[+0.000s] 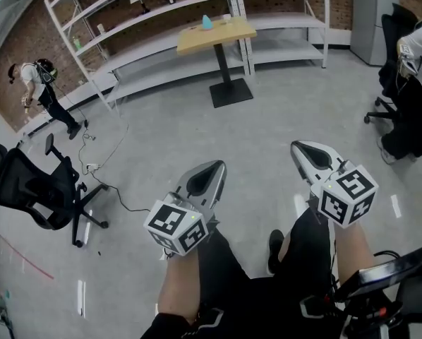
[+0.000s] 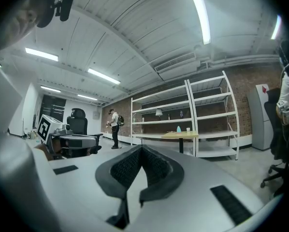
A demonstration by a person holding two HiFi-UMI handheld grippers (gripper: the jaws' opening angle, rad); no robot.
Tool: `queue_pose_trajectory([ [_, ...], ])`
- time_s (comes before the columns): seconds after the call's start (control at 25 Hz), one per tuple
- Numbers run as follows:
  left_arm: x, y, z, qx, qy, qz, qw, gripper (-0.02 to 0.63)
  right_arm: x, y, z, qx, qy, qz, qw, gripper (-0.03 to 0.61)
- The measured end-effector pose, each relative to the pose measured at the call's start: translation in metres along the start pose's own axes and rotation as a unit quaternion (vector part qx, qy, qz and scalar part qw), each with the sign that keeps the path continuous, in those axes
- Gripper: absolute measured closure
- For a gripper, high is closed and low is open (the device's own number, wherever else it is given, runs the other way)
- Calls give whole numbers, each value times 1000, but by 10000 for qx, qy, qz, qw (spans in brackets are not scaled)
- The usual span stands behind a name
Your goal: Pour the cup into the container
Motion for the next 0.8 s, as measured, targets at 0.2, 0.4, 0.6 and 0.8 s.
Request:
queue_pose_trajectory([
  [0.2, 7, 1, -8, -15, 47, -32, 10000, 612, -1, 4, 0, -8, -78, 42, 10000, 577],
  [0.4, 17, 6, -9, -136, 112, -284, 9994, 612, 1, -3, -1, -44, -20, 52, 10000, 577],
  [0.6, 25, 15, 18, -171, 120, -117, 9997, 612, 4, -33, 14, 102, -97, 141, 9998, 577],
  [0.8, 39, 32, 52, -131, 229, -459, 9986, 612, 2, -61, 39, 97, -83, 269, 9996, 577],
])
Point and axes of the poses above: the fingertips, and each gripper's own axes: z forward along the fingers, y to its left, x out of its underside, the point moved 10 cm from there along -z, backward along the fingers, and after that the axes turned 14 degrees about z, right-handed, at the moved point
